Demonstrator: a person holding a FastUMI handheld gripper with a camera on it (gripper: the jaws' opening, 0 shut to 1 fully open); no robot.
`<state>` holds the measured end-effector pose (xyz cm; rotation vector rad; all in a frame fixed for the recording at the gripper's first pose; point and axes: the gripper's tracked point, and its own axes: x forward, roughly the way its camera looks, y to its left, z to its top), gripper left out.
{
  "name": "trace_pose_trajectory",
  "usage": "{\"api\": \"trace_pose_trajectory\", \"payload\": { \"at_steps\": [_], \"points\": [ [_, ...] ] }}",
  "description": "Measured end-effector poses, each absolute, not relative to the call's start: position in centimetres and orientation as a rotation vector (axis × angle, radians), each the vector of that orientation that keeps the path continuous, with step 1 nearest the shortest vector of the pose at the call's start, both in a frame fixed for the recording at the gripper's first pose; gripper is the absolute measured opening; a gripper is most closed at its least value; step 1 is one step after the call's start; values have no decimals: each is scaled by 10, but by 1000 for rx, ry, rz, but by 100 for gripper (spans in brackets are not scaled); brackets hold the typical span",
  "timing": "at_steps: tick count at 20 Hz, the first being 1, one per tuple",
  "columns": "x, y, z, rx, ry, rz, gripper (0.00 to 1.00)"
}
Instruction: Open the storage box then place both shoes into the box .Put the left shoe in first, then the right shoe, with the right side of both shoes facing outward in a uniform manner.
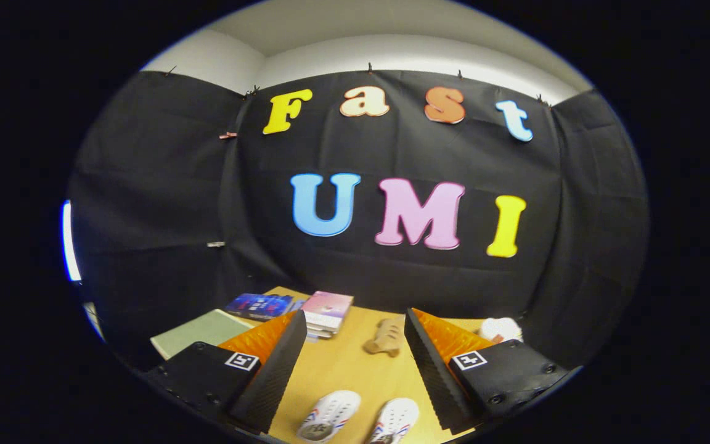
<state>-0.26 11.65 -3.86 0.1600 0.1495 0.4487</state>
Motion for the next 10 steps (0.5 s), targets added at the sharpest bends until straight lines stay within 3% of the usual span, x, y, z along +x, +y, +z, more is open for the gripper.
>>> {"api": "trace_pose_trajectory", "payload": {
  "at_steps": [10],
  "points": [
    [-44, 254, -116, 670, 509, 1049, 98]
  ]
}}
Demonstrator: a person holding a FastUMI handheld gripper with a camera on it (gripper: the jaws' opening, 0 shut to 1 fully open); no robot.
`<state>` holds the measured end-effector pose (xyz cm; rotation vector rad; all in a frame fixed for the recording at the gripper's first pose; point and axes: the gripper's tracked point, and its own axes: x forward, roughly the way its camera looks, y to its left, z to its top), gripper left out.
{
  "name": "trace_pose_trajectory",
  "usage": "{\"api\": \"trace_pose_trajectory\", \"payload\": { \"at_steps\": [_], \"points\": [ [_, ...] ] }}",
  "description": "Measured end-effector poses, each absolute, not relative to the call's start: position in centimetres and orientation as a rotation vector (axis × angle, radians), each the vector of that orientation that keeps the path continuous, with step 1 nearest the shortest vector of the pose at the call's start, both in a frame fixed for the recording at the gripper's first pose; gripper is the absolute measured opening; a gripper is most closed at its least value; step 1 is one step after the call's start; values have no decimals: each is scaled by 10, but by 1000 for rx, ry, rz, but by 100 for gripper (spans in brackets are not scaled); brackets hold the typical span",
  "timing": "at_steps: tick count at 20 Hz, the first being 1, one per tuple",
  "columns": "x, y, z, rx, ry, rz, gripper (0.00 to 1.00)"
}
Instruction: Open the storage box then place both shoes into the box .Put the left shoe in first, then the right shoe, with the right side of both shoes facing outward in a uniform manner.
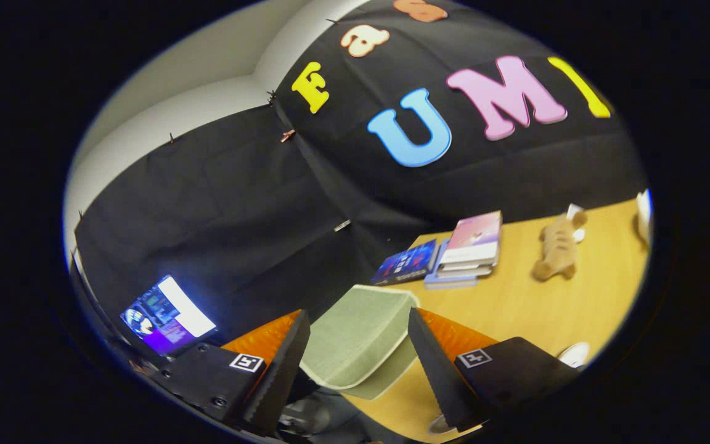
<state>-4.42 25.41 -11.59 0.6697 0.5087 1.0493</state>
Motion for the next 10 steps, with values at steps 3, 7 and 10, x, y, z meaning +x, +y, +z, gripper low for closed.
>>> {"api": "trace_pose_trajectory", "payload": {
  "at_steps": [3, 7, 10],
  "points": [
    [-57, 287, -156, 807, 687, 1152, 98],
    [-62, 324, -193, 989, 870, 1222, 98],
    [-68, 341, -215, 1086, 953, 1242, 98]
  ]
}}
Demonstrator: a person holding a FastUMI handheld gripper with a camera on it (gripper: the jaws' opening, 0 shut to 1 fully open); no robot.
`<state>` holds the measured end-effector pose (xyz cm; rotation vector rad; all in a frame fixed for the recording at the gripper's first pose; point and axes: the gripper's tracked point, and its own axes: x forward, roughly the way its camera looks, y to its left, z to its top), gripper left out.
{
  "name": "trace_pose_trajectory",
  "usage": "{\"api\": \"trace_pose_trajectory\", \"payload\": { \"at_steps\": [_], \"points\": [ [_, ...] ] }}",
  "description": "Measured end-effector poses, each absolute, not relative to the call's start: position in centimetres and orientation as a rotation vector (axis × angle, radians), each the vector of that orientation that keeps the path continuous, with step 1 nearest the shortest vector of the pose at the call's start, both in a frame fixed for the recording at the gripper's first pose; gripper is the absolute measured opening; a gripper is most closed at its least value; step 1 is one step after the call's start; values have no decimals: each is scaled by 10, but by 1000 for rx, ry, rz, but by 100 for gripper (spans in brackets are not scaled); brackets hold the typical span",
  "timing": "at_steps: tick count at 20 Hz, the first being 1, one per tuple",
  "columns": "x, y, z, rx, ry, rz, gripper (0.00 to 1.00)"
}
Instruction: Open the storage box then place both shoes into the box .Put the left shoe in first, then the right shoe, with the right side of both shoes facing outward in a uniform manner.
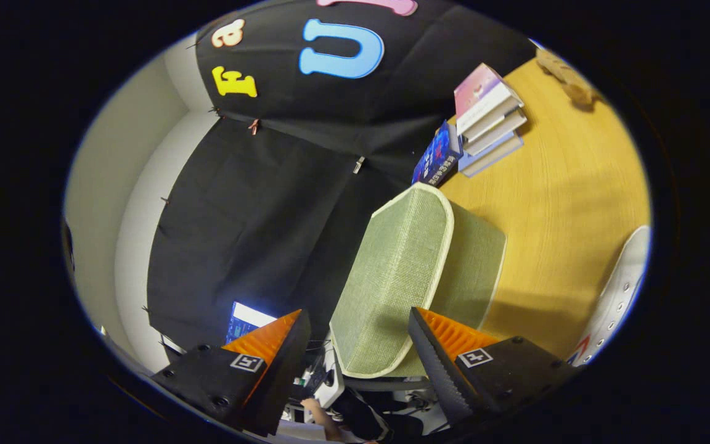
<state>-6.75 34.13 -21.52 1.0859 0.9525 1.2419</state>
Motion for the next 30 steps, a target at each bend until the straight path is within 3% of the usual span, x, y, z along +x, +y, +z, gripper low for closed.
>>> {"api": "trace_pose_trajectory", "payload": {
  "at_steps": [13, 17, 20, 30],
  "points": [
    [-72, 373, -249, 1491, 1117, 1288, 95],
    [-65, 370, -264, 1517, 1143, 1229, 42],
    [-64, 348, -229, 1585, 1041, 1280, 5],
    [-61, 375, -116, 1476, 885, 1349, 5]
  ]
}}
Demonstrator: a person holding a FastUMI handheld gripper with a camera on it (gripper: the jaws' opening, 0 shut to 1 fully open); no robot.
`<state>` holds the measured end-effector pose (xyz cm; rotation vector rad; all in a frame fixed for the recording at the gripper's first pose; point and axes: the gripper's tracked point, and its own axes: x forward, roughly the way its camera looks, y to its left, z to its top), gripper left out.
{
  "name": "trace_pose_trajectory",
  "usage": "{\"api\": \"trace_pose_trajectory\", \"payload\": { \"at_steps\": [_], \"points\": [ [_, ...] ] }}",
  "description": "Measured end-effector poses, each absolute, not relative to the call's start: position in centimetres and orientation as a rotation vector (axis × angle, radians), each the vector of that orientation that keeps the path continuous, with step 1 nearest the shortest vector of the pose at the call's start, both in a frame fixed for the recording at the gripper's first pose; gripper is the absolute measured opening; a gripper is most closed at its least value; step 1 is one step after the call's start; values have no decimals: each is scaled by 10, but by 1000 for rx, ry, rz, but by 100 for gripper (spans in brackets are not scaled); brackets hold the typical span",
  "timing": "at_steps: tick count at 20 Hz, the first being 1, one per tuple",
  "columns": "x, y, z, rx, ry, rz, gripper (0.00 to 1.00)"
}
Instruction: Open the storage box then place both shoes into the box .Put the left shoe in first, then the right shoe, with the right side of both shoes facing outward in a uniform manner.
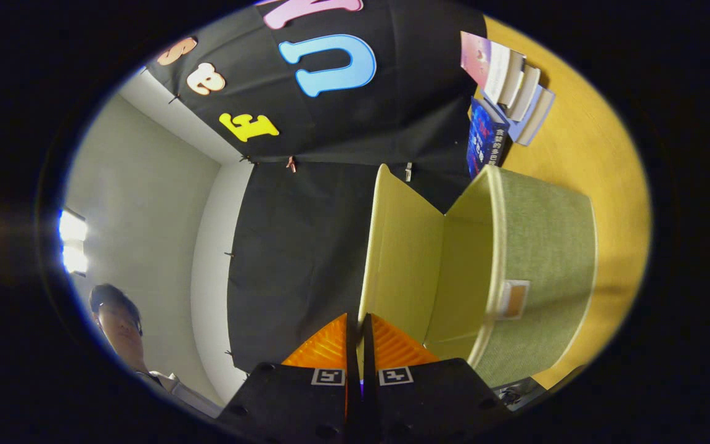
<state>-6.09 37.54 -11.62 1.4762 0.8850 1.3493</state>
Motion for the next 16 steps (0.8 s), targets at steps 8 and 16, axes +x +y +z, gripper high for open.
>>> {"api": "trace_pose_trajectory", "payload": {
  "at_steps": [8, 16],
  "points": [
    [-57, 458, -45, 1237, 781, 1384, 7],
    [-74, 551, -28, 1126, 849, 1401, 10]
  ]
}}
